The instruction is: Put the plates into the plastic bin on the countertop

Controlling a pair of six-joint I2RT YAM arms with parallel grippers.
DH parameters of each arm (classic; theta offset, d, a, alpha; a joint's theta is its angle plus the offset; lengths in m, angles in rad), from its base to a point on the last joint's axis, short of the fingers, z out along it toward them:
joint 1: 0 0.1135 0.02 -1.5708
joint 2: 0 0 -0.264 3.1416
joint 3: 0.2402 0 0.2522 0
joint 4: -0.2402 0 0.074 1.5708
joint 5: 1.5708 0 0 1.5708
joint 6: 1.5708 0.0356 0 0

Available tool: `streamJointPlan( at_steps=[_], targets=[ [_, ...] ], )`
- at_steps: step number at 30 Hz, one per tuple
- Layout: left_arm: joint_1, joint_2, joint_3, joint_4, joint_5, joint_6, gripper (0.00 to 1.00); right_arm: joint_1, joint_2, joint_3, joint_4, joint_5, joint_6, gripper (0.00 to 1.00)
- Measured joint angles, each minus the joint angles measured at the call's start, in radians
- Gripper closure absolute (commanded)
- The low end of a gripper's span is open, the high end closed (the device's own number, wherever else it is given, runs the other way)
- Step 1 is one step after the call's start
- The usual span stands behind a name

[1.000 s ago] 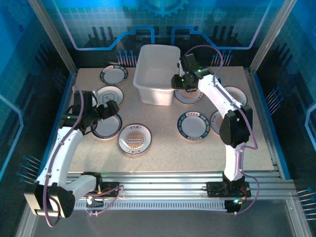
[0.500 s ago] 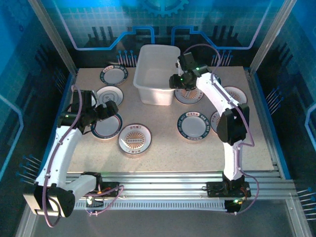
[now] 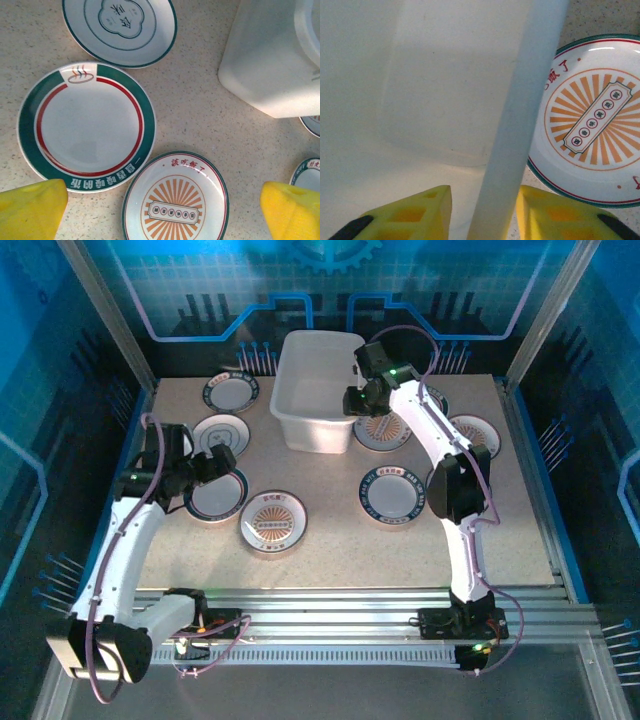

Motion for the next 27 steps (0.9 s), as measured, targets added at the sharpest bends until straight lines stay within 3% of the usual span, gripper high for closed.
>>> streamJointPlan(
  at_steps=[5, 14, 27],
  targets=[
    [0.018, -0.023, 0.000, -0.004, -0.027, -0.019, 0.01, 0.001, -0.002, -0.002, 0.001, 0.001, -0.008, 0.75],
    [0.102, -0.052, -0.028, -0.026, -0.057, -0.039, 0.00, 0.034, -0.063, -0.087, -0.003, 0.005, -0.035, 0.76],
    [0.212, 0.018, -0.092, -0.051, -0.026, -0.064, 0.01, 0.095, -0.387, -0.541, 0.070, 0.021, 0.049, 0.78]
  ],
)
